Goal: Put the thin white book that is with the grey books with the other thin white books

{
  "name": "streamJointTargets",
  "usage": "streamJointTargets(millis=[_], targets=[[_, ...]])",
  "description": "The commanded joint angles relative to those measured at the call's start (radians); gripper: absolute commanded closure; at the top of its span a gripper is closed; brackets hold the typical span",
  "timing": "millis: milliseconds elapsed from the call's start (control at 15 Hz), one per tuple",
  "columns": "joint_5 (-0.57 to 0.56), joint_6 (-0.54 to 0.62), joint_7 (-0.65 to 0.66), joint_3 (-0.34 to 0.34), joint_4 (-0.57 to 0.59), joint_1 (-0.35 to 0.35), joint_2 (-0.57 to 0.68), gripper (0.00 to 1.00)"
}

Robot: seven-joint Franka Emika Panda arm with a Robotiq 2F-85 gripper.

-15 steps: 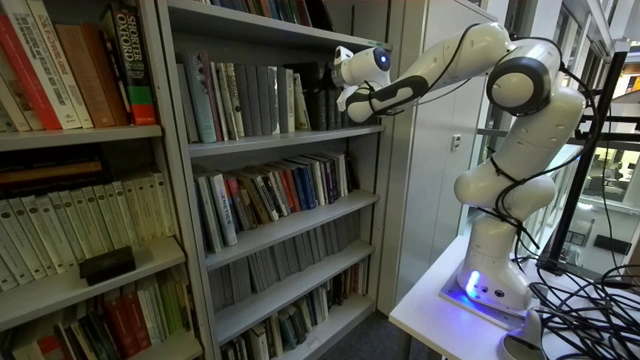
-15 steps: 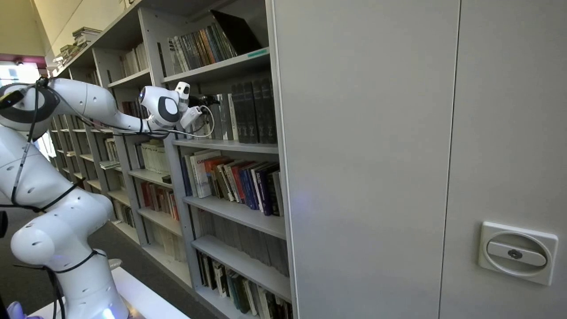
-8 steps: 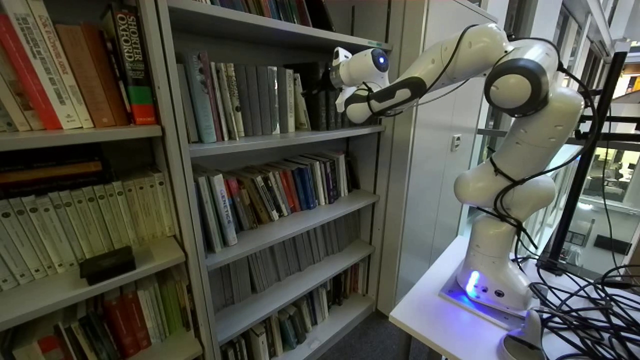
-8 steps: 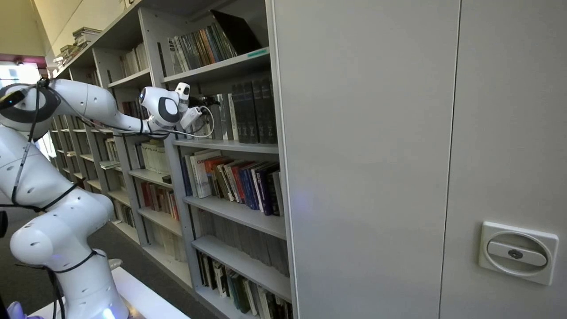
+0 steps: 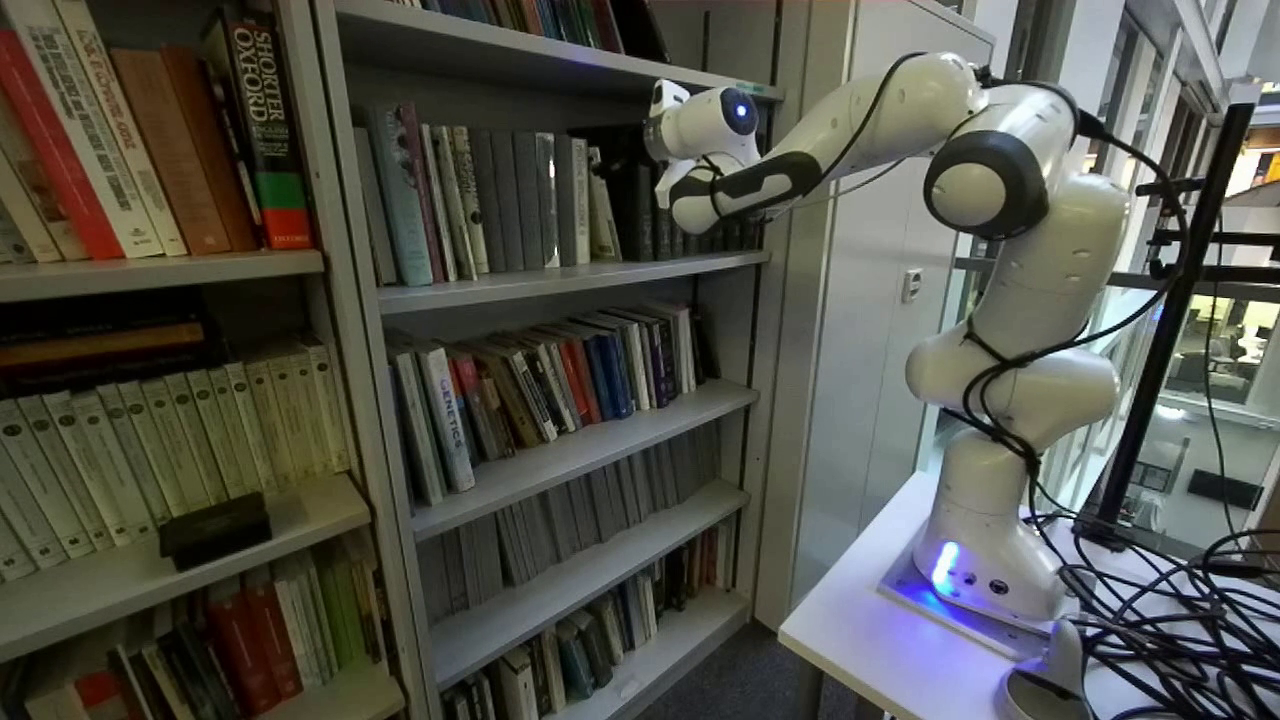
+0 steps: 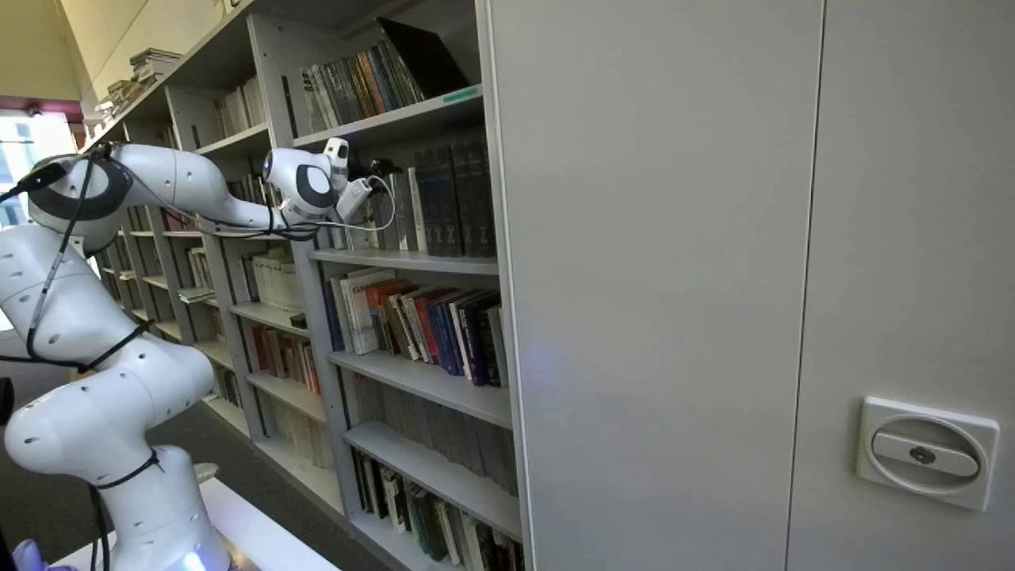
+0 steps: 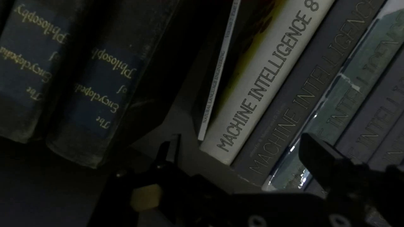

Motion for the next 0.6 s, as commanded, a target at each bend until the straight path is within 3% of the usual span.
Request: streamJointTargets(millis=[0, 533], targets=[[0.011, -0.067, 0.011, 0.124, 0.098, -0.139, 0.032, 0.00], [0.042, -0.186, 0.054, 0.344, 0.147, -0.352, 0.079, 0.00]])
